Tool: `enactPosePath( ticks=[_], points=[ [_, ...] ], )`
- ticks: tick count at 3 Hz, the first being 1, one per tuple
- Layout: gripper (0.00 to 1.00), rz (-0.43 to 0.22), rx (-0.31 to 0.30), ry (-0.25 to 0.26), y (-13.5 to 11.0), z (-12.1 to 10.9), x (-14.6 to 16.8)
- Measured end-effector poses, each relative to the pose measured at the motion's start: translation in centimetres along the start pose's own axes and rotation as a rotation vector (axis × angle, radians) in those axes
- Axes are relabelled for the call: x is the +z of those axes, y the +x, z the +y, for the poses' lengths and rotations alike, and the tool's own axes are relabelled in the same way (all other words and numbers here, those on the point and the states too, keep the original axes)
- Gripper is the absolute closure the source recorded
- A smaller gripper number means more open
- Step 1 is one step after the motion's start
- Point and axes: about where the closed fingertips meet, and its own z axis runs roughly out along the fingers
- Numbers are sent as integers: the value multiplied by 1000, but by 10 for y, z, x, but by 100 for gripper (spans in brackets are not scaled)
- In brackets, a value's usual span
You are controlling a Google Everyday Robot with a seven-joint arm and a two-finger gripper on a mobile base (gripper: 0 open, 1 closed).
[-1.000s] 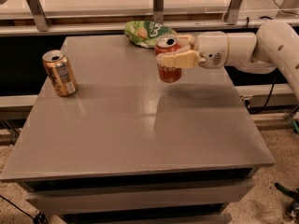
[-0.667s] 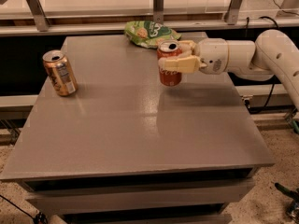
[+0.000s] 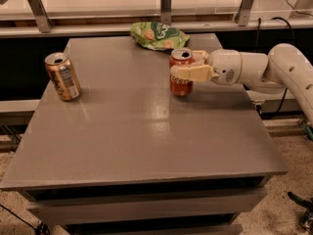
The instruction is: Place coke can upright
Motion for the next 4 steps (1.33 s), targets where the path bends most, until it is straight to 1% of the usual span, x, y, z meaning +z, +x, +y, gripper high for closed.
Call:
enactPosePath(
  ticks=[1,2,3,4],
  points=[
    [13,-17,37,-3,5,-2,-2],
    [0,-12,57,-9,10,-3,-4],
    [0,-6,62,-2,12,-3,-7],
    [0,124,16,37,3,-2,-19]
  ],
)
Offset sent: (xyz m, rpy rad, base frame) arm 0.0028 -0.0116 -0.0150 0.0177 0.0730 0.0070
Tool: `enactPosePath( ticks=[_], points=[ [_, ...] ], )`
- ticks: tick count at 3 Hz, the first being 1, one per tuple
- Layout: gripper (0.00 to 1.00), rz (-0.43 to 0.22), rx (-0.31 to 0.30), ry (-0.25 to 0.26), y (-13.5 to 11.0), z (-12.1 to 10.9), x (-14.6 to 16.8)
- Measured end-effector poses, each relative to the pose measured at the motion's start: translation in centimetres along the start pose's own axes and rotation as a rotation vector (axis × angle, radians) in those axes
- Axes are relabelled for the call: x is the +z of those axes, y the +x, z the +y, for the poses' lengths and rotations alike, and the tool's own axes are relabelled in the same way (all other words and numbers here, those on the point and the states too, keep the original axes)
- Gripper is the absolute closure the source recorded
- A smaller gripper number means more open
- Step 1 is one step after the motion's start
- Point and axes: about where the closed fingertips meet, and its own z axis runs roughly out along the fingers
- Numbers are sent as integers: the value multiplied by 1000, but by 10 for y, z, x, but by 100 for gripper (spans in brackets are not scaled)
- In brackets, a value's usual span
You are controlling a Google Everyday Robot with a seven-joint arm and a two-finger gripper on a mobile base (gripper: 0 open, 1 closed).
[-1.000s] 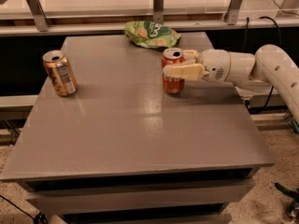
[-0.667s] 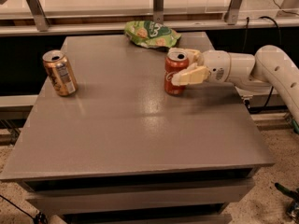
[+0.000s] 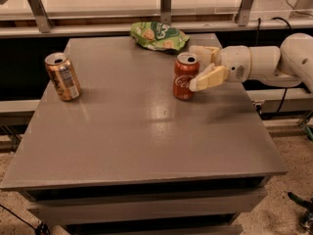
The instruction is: Place coke can upright
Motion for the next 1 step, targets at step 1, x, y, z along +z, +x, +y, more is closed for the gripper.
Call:
enactPosePath(
  ticks=[1],
  points=[
    [0,199,-70,56,-8,1,-13]
  ],
)
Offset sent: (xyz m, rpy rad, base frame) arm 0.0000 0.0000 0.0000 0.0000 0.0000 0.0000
